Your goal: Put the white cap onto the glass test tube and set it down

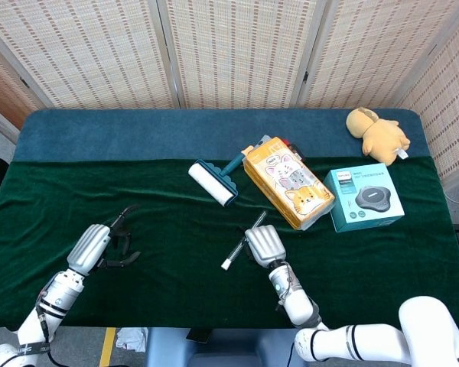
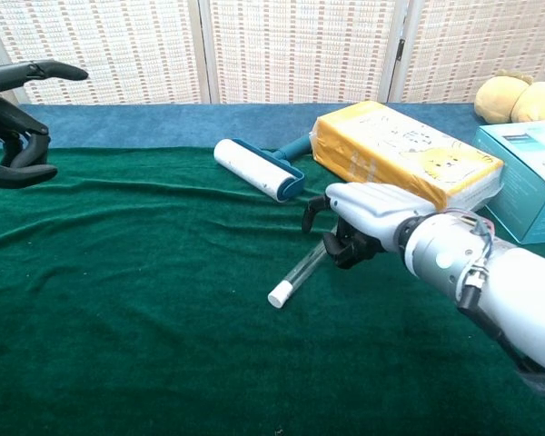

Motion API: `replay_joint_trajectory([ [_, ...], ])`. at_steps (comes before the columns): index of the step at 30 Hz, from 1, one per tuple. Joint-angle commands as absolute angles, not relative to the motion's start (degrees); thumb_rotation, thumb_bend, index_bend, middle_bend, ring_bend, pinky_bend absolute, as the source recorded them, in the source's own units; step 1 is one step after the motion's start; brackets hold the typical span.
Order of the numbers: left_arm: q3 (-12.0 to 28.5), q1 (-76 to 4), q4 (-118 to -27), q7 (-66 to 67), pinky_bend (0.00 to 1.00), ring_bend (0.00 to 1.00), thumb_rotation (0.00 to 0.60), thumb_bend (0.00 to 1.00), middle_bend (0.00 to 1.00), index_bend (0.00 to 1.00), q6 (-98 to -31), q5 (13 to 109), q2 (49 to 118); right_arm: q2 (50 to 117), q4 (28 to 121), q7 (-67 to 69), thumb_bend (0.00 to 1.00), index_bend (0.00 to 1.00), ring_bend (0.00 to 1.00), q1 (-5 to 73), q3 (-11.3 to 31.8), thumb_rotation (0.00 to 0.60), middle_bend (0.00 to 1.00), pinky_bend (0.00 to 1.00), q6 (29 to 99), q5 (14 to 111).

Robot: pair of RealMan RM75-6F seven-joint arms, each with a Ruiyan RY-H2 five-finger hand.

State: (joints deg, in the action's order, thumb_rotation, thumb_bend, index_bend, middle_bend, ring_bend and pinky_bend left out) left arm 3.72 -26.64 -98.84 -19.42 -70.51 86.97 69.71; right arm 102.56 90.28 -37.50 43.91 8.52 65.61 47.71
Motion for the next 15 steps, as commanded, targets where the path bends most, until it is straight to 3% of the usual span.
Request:
replay_joint_trajectory([
  [1, 3.77, -26.11, -98.43, -19.29, 0.67, 0.53, 0.6, 0.36, 0.75, 0.08, -70.97, 86.45, 69.48, 100.55, 93.09, -37.13, 0.74, 0.29, 1.0, 42.96, 9.04, 0.6, 0.99, 1.0, 67.76, 49.9],
  [6, 3.34, -24.23, -97.55, -17.28, 0.63, 0.52, 0.6, 0.36, 0.73, 0.11, -71.81, 84.29, 68.0, 94.57, 98.97, -34.7, 0.74, 0.3, 1.0, 39.36, 7.87, 0.6, 0.94, 1.0, 73.84, 57.45],
  [10, 2.64, -21.69, -96.29, -12.41, 0.59, 0.49, 0.6, 0.37, 0.69, 0.2, -73.56, 81.92, 66.84, 86.59, 104.0, -30.76, 0.74, 0.35, 0.96, 33.67, 4.22, 0.6, 0.78, 0.99, 80.71, 65.84],
  [13, 2.26, -19.45, -94.39, -7.72, 0.52, 0.46, 0.6, 0.38, 0.64, 0.24, -75.78, 80.06, 66.97, 79.8, 106.58, -25.98, 0.74, 0.37, 0.78, 29.2, 0.88, 0.6, 0.6, 0.81, 84.08, 70.69],
  [15, 1.93, -17.74, -93.6, -4.9, 0.46, 0.42, 0.6, 0.38, 0.6, 0.24, -77.44, 78.87, 67.05, 74.6, 107.0, -22.76, 0.74, 0.33, 0.57, 26.35, -1.74, 0.6, 0.43, 0.55, 85.78, 73.98],
])
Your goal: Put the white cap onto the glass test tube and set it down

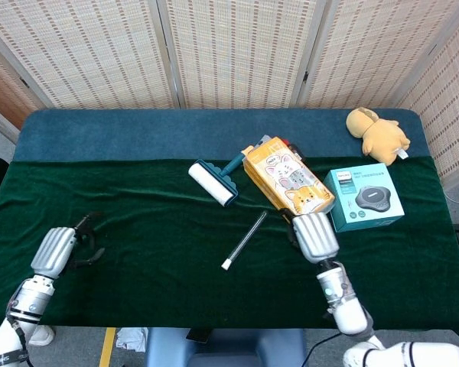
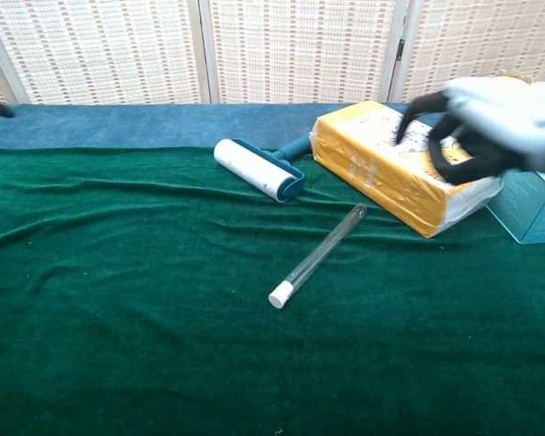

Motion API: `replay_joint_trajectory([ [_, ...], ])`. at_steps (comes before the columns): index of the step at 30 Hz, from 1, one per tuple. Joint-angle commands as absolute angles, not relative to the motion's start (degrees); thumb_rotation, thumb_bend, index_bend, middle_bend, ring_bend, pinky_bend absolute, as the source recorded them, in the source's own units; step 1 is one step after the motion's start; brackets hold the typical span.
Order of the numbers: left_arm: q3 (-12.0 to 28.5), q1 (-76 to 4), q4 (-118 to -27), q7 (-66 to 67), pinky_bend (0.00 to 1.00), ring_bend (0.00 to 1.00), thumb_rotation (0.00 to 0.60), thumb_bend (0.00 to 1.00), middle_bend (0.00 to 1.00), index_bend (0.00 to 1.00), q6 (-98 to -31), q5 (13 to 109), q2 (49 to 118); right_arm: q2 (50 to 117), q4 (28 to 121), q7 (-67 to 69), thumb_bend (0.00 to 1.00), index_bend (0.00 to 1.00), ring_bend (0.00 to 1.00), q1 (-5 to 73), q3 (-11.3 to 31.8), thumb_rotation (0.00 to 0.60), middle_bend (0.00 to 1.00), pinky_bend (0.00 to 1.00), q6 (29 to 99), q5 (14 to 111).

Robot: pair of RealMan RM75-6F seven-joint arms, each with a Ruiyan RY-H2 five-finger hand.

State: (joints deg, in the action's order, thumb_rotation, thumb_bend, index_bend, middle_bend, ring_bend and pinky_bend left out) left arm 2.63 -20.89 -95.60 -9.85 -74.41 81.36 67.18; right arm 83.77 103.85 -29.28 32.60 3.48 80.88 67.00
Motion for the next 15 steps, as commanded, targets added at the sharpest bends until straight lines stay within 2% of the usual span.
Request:
replay_joint_trajectory([
  [1, 1.76, -16.98, -93.46, -3.97, 0.42, 0.39, 0.6, 0.38, 0.57, 0.24, -78.22, 78.49, 67.05, 72.65, 106.83, -21.64, 0.74, 0.3, 0.48, 25.05, -2.61, 0.6, 0.35, 0.43, 86.89, 75.13],
  [3, 1.34, -15.49, -93.43, -2.56, 0.36, 0.33, 0.6, 0.38, 0.51, 0.23, -79.72, 78.12, 66.94, 69.2, 106.48, -19.04, 0.74, 0.23, 0.29, 22.52, -4.38, 0.6, 0.2, 0.24, 88.66, 77.09],
  [6, 0.63, -13.05, -93.46, -1.01, 0.26, 0.23, 0.6, 0.38, 0.39, 0.2, -82.62, 78.54, 66.64, 64.39, 105.79, -13.19, 0.75, 0.17, 0.16, 18.34, -6.61, 0.6, 0.09, 0.12, 91.45, 79.41],
  [10, -0.01, -9.92, -93.79, -0.63, 0.2, 0.16, 0.6, 0.38, 0.31, 0.18, -86.83, 80.01, 66.7, 59.9, 103.16, -5.38, 0.74, 0.15, 0.09, 13.37, -9.13, 0.6, 0.04, 0.05, 94.23, 82.51],
  [15, -1.27, -6.97, -95.13, -0.14, 0.17, 0.15, 0.6, 0.38, 0.29, 0.17, -89.86, 81.9, 66.74, 59.43, 99.5, -1.36, 0.75, 0.14, 0.08, 9.02, -9.6, 0.6, 0.03, 0.03, 96.98, 84.58],
])
